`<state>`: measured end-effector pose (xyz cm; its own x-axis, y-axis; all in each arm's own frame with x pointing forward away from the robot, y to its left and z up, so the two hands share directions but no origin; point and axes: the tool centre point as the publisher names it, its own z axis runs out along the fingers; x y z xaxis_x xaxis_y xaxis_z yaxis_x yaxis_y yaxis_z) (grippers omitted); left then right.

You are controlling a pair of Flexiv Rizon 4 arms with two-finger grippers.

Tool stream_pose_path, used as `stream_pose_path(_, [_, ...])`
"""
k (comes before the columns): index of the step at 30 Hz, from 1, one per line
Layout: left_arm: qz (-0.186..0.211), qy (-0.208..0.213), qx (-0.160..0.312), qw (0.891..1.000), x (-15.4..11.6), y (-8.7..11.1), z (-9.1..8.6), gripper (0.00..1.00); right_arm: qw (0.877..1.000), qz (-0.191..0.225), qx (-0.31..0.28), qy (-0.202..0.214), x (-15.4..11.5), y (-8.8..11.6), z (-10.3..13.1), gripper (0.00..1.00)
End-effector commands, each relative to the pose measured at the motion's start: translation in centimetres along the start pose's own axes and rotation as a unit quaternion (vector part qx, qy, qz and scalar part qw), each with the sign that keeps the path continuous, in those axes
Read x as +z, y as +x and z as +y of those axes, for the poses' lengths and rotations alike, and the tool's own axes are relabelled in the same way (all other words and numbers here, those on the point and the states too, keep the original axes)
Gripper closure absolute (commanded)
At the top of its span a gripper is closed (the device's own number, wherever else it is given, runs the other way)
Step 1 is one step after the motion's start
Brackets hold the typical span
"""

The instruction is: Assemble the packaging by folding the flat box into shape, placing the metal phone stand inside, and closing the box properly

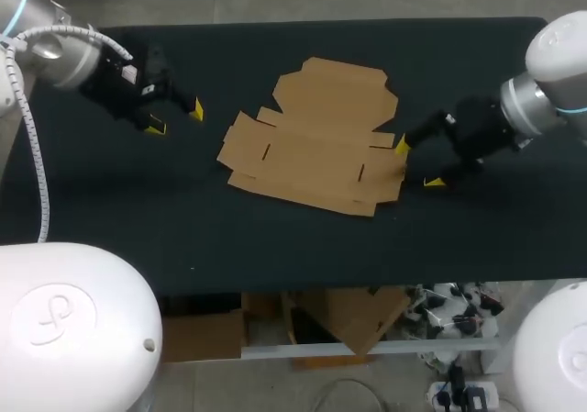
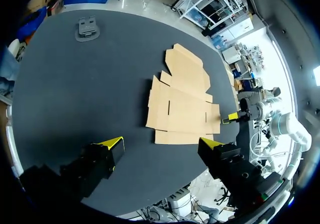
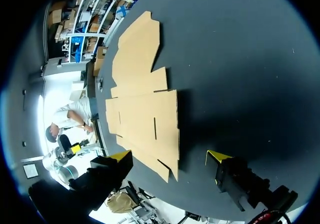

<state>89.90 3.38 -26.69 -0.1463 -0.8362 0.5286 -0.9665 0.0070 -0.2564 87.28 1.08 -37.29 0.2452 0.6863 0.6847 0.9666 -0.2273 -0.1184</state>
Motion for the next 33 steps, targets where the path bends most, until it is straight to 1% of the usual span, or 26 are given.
stream_pose_path(1, [-0.003,-0.001,-0.001,1.0,-0.1,0.1,0.0,0.0,1.0,0.005,0.002,0.0,0.7,-0.3,0.5,0.33])
stream_pose_path(4, [-0.003,-0.001,-0.001,1.0,-0.1,0.1,0.0,0.0,1.0,0.009,0.005,0.001,1.2,-0.4,1.0,0.36])
stream_pose_path(6, [-0.003,-0.001,-0.001,1.0,-0.1,0.1,0.0,0.0,1.0,0.014,0.007,0.002,1.5,-0.5,1.1,0.56])
stream_pose_path(7, [-0.003,-0.001,-0.001,1.0,-0.1,0.1,0.0,0.0,1.0,0.015,0.006,0.003,1.6,-0.5,1.2,0.58])
stream_pose_path(11, [-0.003,-0.001,-0.001,1.0,-0.1,0.1,0.0,0.0,1.0,0.015,0.008,0.005,2.3,-0.5,1.5,0.56])
stream_pose_path(17, [-0.003,-0.001,-0.001,1.0,-0.1,0.1,0.0,0.0,1.0,0.016,0.012,0.01,3.1,-0.7,1.9,0.56])
stream_pose_path(20, [-0.003,-0.001,-0.001,1.0,-0.1,0.1,0.0,0.0,1.0,0.018,0.015,0.012,3.3,-0.7,2.2,0.58])
stream_pose_path(22, [-0.003,-0.001,-0.001,1.0,-0.1,0.1,0.0,0.0,1.0,0.02,0.015,0.013,3.5,-0.6,2.4,0.64])
stream_pose_path(25, [-0.003,-0.001,-0.001,1.0,-0.1,0.1,0.0,0.0,0.999,0.022,0.011,0.021,3.9,-0.4,3.0,0.97])
stream_pose_path(26, [-0.003,-0.001,-0.001,1.0,-0.1,0.1,0.0,0.0,0.999,0.026,0.007,0.027,3.9,-0.3,3.1,1.0])
stream_pose_path(33, [-0.003,-0.001,-0.001,1.0,-0.1,0.1,0.0,0.0,0.998,0.035,-0.013,0.048,3.5,-0.4,3.2,1.0])
